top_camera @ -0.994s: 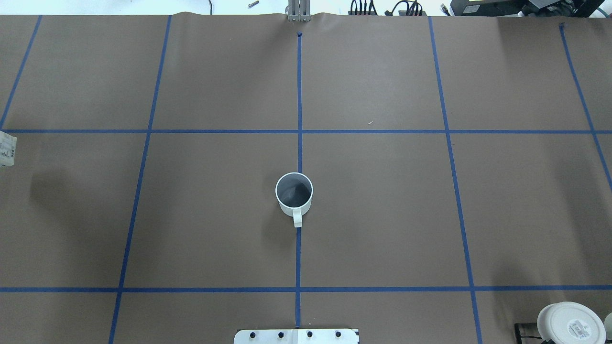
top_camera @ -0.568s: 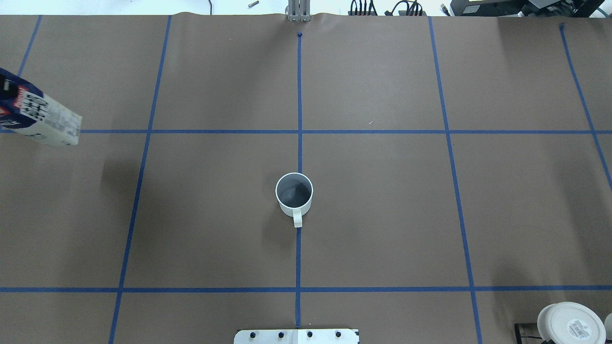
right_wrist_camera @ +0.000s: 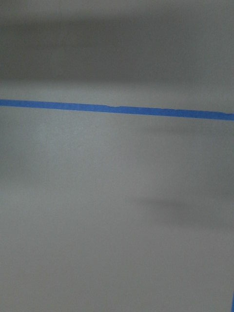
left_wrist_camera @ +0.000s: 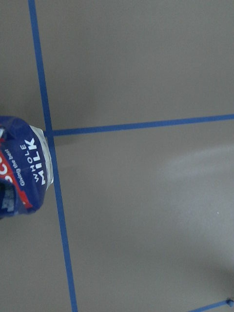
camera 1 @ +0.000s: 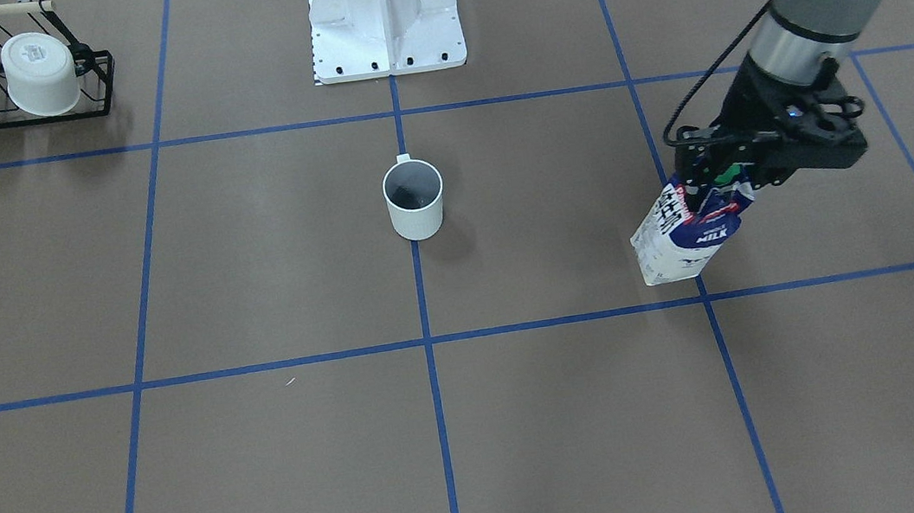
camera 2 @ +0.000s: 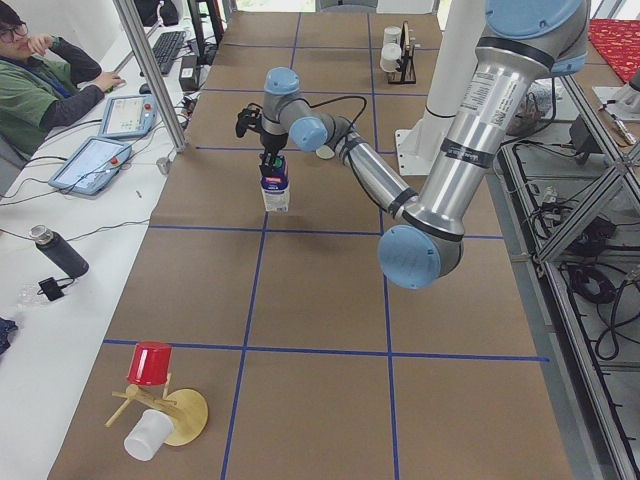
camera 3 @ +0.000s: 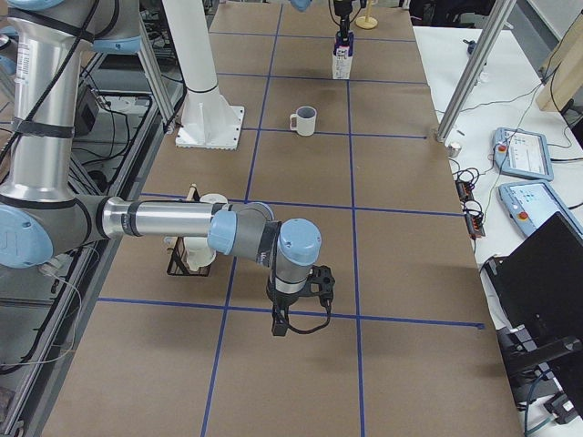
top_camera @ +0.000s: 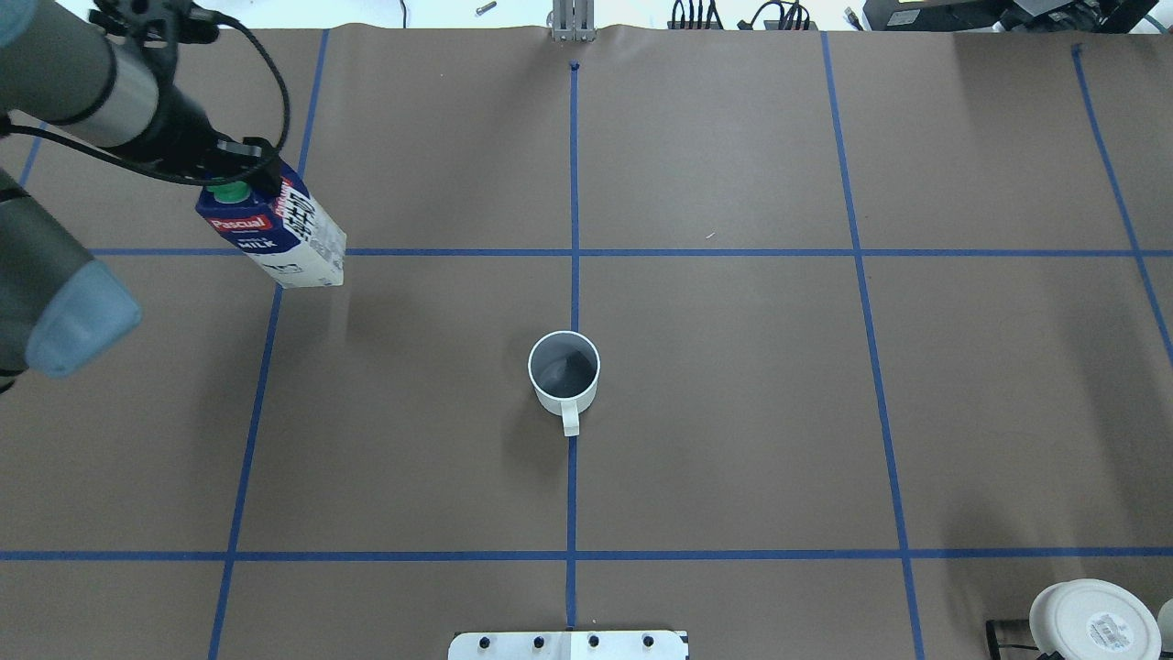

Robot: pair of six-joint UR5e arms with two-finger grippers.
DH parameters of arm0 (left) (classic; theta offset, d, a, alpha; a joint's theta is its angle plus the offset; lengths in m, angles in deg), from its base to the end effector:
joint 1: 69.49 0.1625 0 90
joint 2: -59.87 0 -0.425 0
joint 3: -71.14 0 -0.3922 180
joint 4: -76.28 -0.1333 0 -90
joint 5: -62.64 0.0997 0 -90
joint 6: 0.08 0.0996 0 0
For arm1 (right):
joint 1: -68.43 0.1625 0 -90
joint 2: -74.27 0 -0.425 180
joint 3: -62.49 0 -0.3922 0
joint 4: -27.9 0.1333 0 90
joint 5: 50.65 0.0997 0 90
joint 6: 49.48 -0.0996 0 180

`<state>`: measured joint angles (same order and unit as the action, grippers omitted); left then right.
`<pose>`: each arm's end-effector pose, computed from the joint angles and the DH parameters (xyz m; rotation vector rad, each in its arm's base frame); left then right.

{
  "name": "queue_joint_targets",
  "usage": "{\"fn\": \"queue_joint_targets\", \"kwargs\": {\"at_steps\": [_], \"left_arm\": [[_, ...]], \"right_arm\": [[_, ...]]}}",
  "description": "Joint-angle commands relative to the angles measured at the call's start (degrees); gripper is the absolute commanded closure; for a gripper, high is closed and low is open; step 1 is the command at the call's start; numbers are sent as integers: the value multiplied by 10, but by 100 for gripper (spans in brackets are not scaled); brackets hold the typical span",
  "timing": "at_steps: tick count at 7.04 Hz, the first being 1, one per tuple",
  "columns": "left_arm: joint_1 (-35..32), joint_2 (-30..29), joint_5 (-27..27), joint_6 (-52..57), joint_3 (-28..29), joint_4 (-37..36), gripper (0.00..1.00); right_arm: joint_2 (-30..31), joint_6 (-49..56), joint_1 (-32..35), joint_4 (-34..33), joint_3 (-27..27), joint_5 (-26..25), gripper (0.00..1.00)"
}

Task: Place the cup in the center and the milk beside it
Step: 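Carry the blue milk carton with the left gripper toward the mug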

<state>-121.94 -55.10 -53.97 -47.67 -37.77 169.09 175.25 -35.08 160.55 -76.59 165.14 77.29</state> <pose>0.2925 -0.5260 0.2645 0.2921 0.8625 0.0262 0.0865 -0.3879 0.6670 -0.1186 -0.6838 -0.1316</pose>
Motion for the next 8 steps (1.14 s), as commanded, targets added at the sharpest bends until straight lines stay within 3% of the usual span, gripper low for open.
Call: {"fn": "queue_joint_targets", "kwargs": {"at_steps": [1,3,5,8], "left_arm": [[79,-47,32,-77,-3,-25,100],[143,-80,71,-139,-3,-26,100],[182,-119,111,-154,-2,-84,100],[207,-120,125,-163,3,-85,98]], "right_arm": [[-1,-1,0,0,0,0,0],[-1,-1,0,1,0,0,0],[-1,-1,0,1,0,0,0],[-1,-1,0,0,0,0,0]]}}
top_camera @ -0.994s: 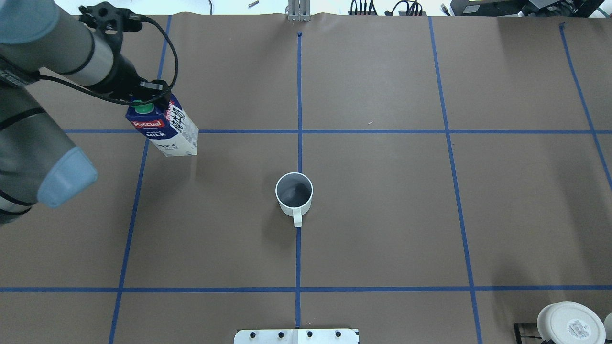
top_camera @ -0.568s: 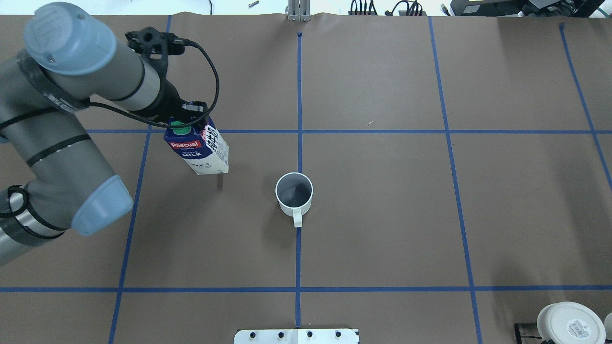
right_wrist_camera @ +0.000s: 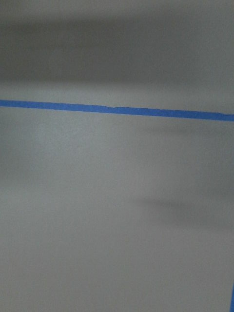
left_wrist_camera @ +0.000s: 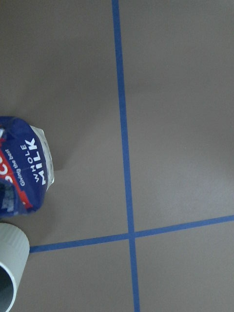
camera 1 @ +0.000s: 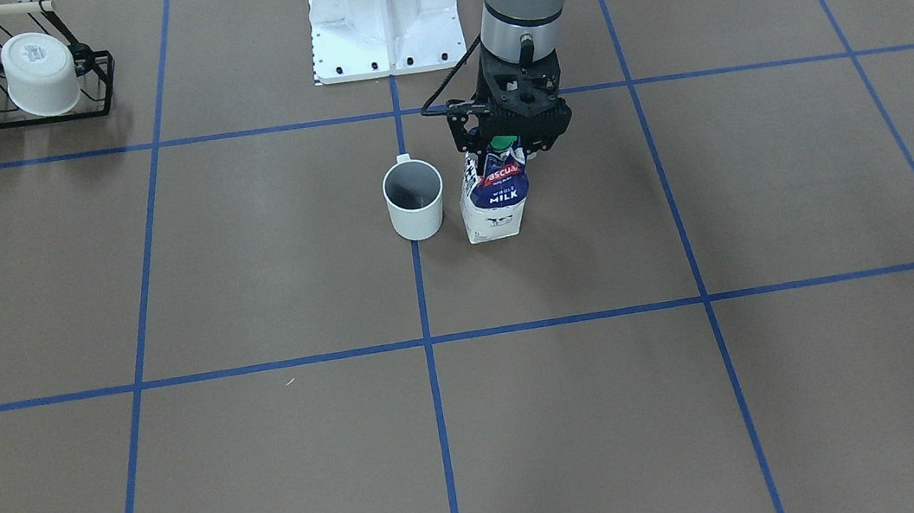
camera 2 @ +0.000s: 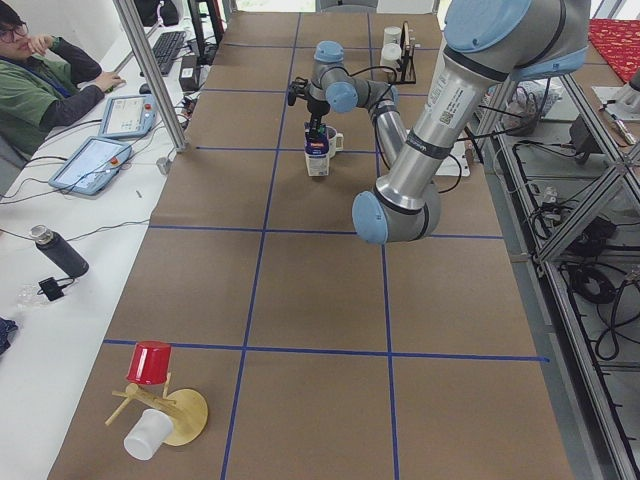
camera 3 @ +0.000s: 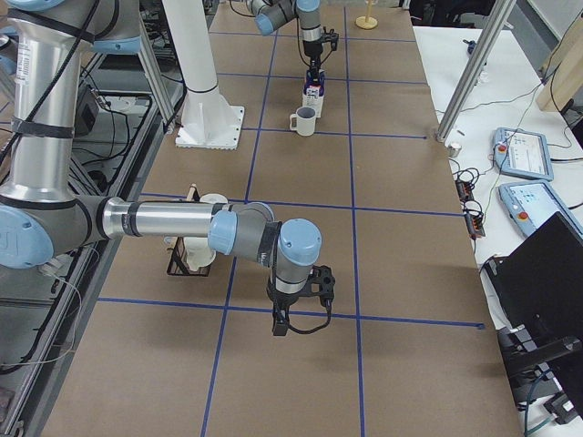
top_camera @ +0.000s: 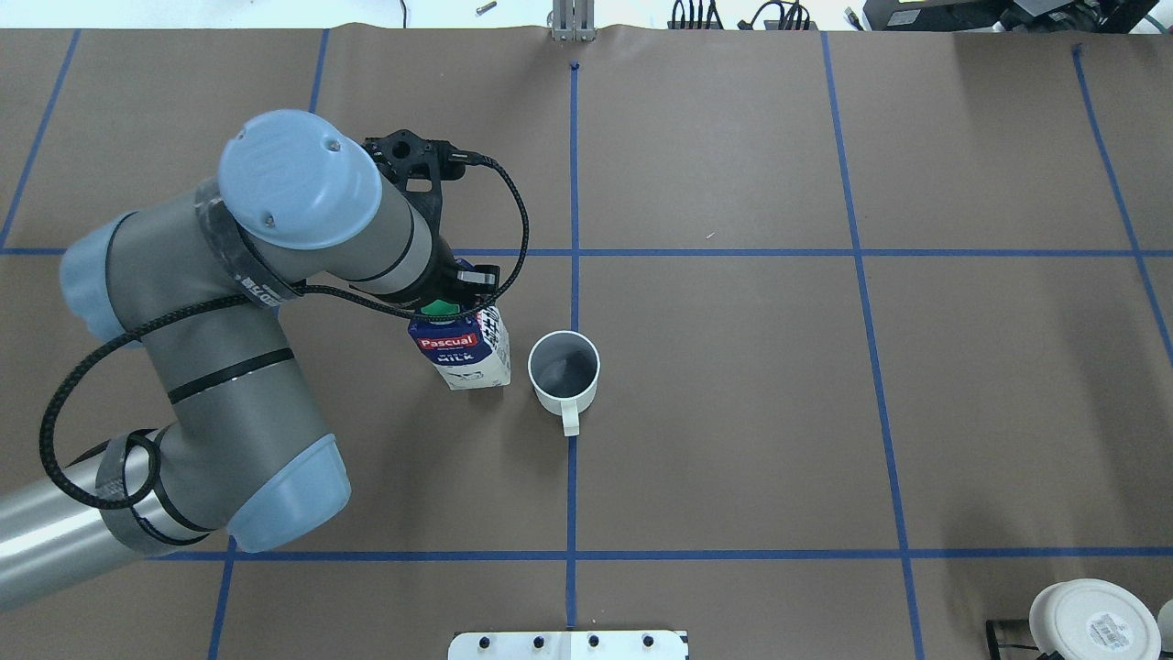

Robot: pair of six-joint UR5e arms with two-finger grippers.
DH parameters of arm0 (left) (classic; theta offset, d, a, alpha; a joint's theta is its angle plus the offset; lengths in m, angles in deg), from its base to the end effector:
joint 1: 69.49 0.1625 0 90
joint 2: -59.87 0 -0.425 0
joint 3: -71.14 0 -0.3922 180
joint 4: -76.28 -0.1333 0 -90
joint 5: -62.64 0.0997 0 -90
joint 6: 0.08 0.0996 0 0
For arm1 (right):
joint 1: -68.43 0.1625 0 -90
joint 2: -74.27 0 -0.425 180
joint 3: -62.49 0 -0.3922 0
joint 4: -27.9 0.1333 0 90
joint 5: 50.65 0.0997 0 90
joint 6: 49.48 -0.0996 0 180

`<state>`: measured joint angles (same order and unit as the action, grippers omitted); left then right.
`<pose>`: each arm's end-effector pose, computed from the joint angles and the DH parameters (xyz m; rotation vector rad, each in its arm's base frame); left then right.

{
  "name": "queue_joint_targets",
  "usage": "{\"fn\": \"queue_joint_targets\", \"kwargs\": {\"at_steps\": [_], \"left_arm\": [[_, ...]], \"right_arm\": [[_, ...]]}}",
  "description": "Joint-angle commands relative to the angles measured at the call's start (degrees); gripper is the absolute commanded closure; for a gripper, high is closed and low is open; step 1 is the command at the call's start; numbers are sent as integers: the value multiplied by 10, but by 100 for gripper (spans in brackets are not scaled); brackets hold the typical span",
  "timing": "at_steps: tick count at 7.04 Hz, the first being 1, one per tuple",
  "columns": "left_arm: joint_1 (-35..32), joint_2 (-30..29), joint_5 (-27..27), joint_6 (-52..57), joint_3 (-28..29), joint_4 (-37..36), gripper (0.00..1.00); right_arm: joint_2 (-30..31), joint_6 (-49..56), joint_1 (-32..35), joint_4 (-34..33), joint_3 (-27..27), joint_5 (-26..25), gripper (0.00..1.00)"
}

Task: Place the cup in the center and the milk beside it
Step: 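Carry the blue milk carton with the left gripper toward the mug, then set the milk carton down beside the mug, release, withdraw left gripper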

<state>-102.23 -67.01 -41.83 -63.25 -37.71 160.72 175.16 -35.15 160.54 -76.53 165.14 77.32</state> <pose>0.4577 -0.4232 0.1636 0.2275 0.8726 0.0145 0.0864 -0.3889 0.6663 -0.1165 -0.6840 -0.1314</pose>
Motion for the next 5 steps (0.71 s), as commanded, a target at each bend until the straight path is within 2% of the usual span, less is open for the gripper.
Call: {"fn": "queue_joint_targets", "kwargs": {"at_steps": [1,2,3,4,5], "left_arm": [[16,-1,8,-18,2,-1,97],[18,-1,11,-19,2,-1,91],[18,-1,11,-19,1,-1,79],[18,-1,12,-18,-1,-1,2],[17,-1,11,-18,-9,-1,2]], "right_arm": [[0,0,0,-1,-1,0,0],[0,0,0,-1,-1,0,0],[-1,0,0,0,-1,0,0],[0,0,0,-1,-1,0,0],[0,0,0,-1,-1,0,0]]}}
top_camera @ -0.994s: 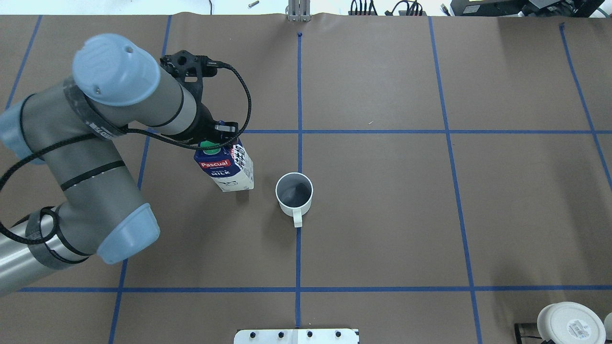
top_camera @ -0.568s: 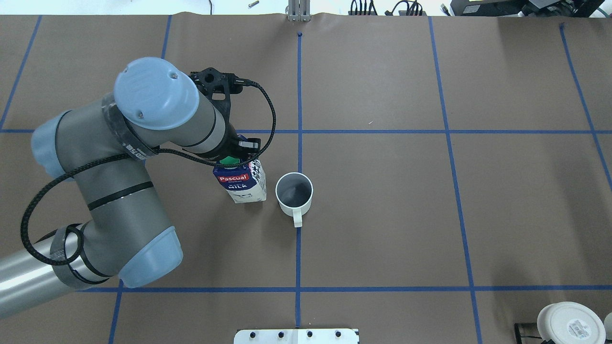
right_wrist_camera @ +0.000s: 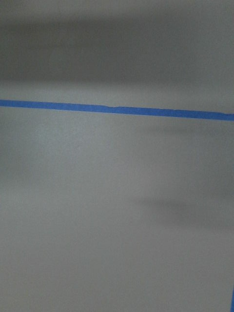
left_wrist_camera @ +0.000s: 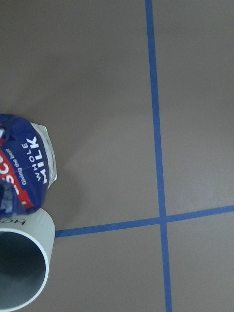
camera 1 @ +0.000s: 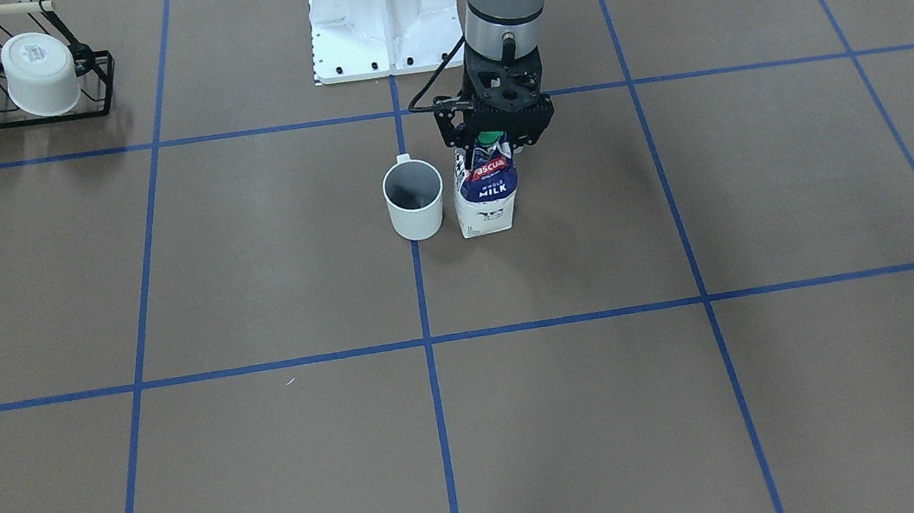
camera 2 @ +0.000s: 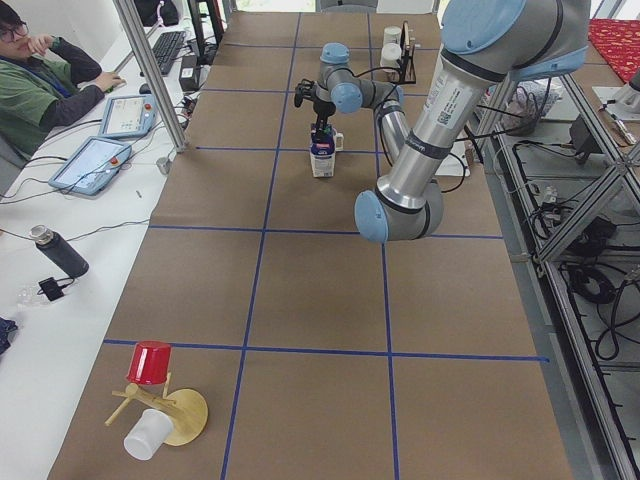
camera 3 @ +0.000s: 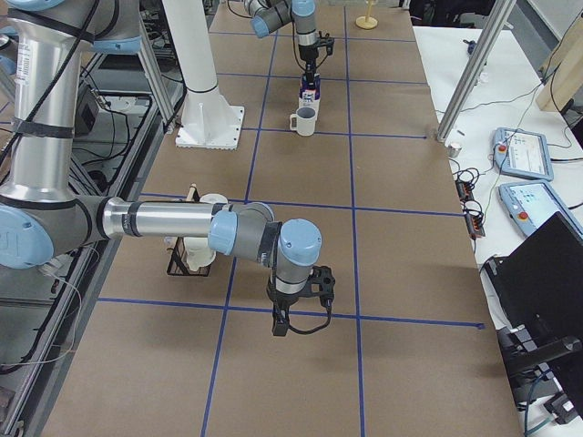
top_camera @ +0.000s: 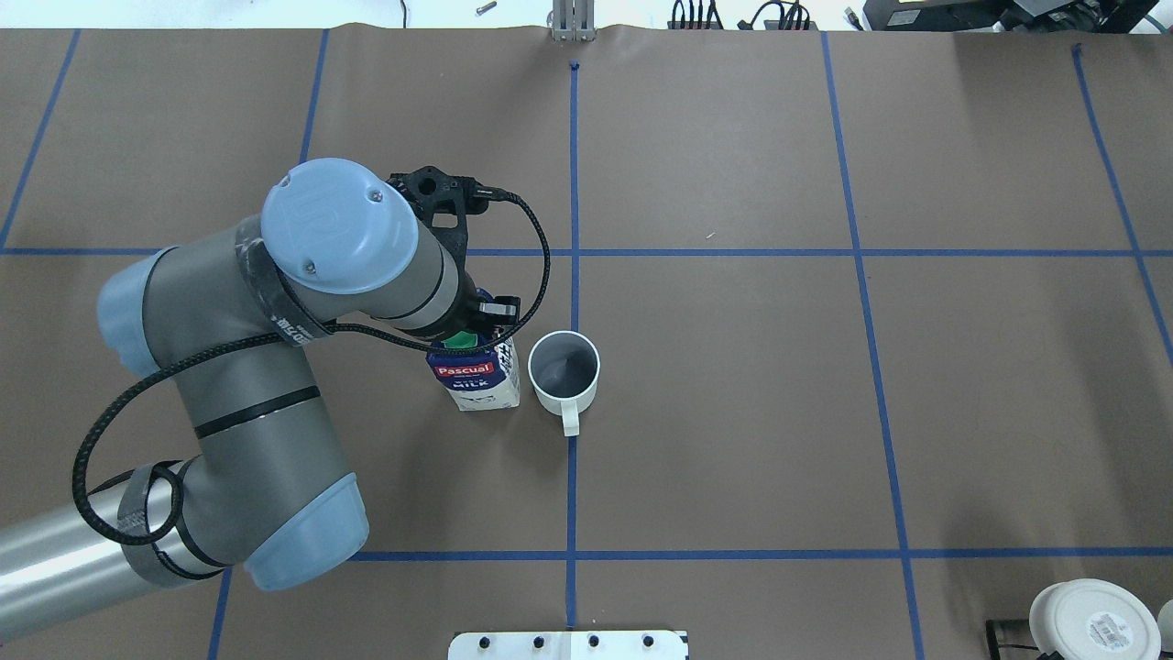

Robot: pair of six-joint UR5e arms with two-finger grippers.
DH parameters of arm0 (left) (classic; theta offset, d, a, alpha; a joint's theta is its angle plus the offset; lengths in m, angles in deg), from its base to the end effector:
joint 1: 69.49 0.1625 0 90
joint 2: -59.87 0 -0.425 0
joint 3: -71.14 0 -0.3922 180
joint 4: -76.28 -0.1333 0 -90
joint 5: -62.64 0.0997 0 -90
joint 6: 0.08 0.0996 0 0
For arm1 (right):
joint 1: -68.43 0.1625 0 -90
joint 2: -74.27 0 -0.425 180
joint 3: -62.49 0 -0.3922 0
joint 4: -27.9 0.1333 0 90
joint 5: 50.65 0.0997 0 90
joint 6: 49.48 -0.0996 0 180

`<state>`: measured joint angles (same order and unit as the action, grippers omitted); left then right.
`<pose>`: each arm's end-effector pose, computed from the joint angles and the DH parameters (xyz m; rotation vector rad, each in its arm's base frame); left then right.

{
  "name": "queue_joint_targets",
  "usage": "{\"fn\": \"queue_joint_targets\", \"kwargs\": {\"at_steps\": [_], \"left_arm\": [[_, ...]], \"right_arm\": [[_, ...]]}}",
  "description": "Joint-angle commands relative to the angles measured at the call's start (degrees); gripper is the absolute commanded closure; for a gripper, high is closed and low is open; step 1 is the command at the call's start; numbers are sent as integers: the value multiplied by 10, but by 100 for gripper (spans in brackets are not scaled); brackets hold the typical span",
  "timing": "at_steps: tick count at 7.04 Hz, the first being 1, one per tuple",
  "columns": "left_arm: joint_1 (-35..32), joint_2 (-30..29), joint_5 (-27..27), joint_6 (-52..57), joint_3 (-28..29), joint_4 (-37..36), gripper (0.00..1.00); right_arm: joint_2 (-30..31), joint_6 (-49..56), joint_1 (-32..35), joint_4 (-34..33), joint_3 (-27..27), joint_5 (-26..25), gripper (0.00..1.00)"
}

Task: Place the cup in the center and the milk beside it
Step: 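Set the milk carton down beside the mug, release, withdraw left gripper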

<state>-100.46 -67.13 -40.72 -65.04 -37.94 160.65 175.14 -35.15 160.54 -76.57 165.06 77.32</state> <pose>0.4687 -0.4099 0.1613 0.2190 0.8757 0.0063 0.0864 -0.3888 0.6669 -0.1182 -0.6842 -0.1308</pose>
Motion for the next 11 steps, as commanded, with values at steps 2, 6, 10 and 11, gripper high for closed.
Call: {"fn": "queue_joint_targets", "kwargs": {"at_steps": [2,6,10,11], "left_arm": [[-8,5,-1,1,-35,-12,2],[-161,12,-90,169,-80,-140,2],[-456,194,-234,616,-6,-138,2],[-534,220,-251,749,54,-135,2]], "right_arm": [[0,0,0,1,0,1,0],[0,0,0,1,-1,2,0],[0,0,0,1,-4,3,0],[-1,1,0,3,-3,3,0]]}}
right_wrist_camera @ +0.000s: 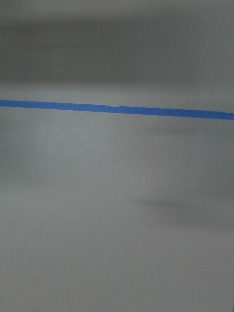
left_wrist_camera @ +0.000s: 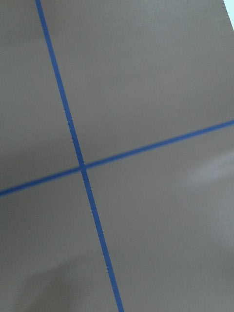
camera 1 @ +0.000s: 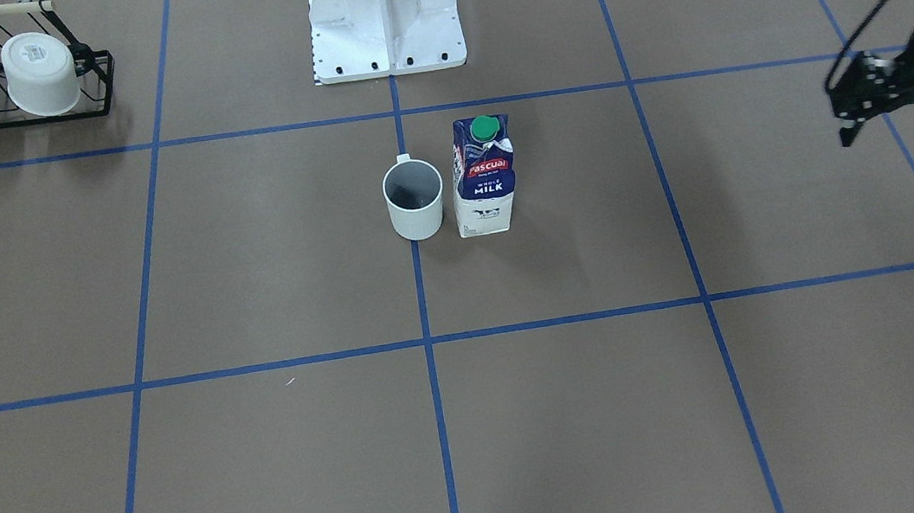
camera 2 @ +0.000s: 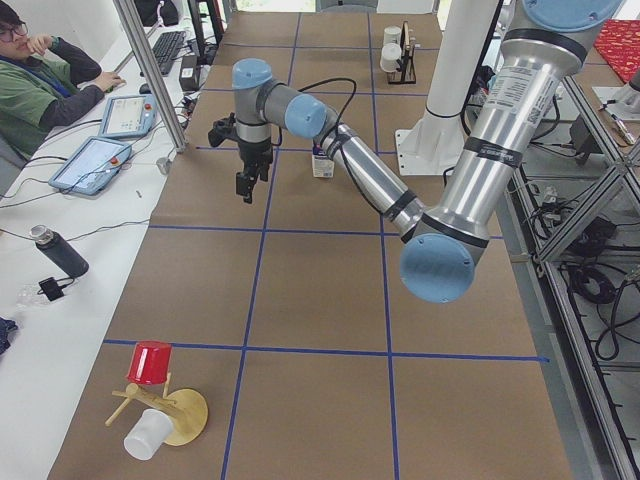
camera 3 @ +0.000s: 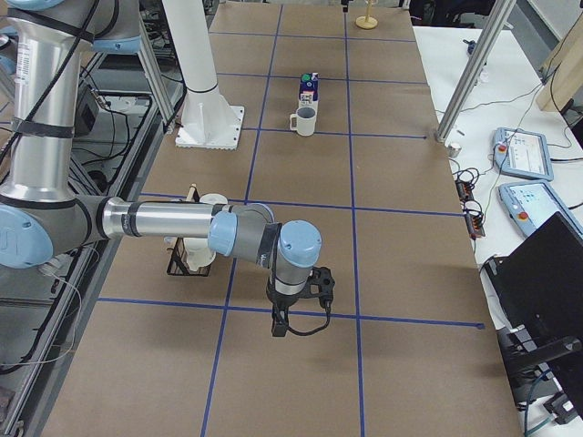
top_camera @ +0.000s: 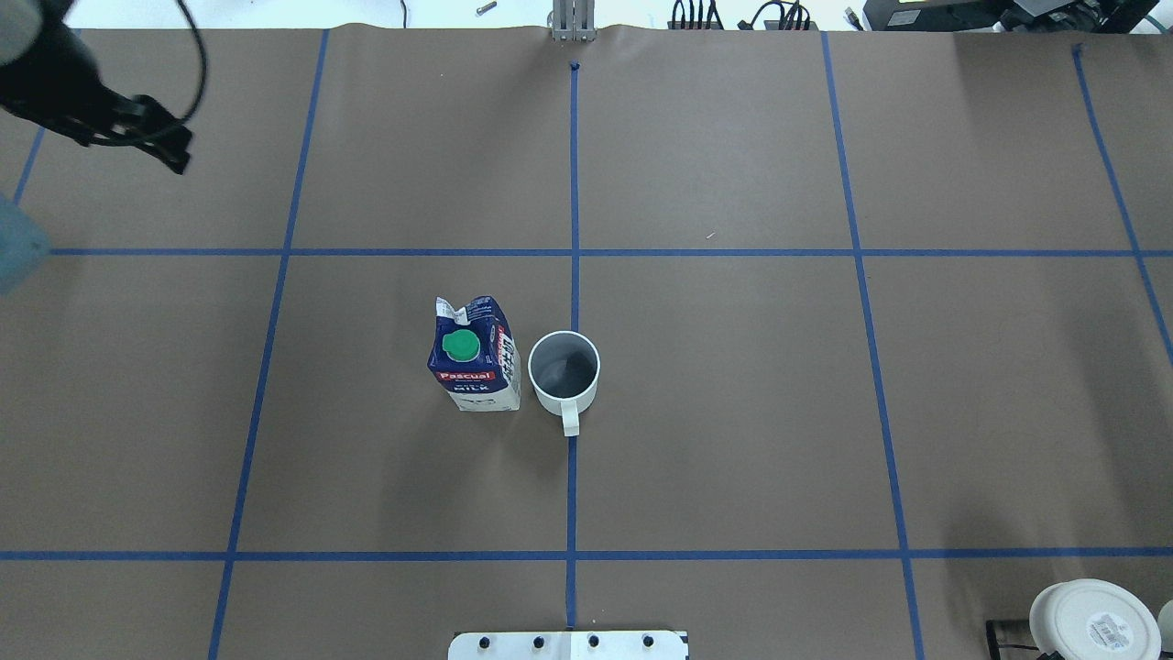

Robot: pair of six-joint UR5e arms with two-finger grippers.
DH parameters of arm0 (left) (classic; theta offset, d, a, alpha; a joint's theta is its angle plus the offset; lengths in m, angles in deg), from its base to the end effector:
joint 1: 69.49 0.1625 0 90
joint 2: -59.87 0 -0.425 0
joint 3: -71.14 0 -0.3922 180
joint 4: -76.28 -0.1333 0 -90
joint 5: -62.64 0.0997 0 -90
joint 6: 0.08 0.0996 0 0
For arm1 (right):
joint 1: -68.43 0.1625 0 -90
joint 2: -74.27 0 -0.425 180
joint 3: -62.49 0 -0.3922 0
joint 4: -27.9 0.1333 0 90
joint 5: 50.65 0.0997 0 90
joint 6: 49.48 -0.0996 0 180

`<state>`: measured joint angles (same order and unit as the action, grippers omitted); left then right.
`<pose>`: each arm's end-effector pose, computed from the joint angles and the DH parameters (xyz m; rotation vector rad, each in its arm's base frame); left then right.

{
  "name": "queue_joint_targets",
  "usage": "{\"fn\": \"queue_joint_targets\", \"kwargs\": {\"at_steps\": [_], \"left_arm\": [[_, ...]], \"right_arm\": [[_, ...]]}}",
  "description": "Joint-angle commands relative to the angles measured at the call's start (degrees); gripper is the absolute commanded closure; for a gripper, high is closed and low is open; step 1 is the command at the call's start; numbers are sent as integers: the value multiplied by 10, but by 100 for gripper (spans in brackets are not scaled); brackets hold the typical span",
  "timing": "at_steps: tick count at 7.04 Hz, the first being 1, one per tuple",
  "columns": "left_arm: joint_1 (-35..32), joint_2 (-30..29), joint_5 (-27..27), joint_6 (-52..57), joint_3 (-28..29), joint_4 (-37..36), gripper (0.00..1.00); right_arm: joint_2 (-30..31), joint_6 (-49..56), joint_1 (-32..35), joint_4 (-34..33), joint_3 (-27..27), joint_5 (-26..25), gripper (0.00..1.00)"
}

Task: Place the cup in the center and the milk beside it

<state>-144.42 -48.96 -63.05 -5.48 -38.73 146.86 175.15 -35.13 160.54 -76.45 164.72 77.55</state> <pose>0.0741 -0.5642 0.3630 0.2113 0.6667 0.2666 0.0861 -0.3885 0.6693 -0.1212 -0.6886 -0.1292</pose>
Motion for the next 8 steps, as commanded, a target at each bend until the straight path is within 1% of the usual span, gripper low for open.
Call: {"fn": "queue_joint_targets", "kwargs": {"at_steps": [1,2,3,4,5,6,8], "left_arm": [[-144,66,-31,245,109,7,2],[-160,104,-28,260,133,8,2],[-198,128,-31,259,159,11,2],[-223,148,-32,259,163,20,2],[-226,164,-30,259,151,20,2],[-224,175,-30,259,142,23,2],[-222,179,-32,261,148,28,2]], "right_arm": [[0,2,0,33,-6,-2,0],[0,2,0,72,-25,-2,0],[-1,2,0,128,-47,-3,0],[-4,0,0,181,-76,-2,0],[-7,-1,0,235,-101,0,0],[-7,-1,0,252,-104,2,0],[-7,-1,0,252,-100,5,0]]}}
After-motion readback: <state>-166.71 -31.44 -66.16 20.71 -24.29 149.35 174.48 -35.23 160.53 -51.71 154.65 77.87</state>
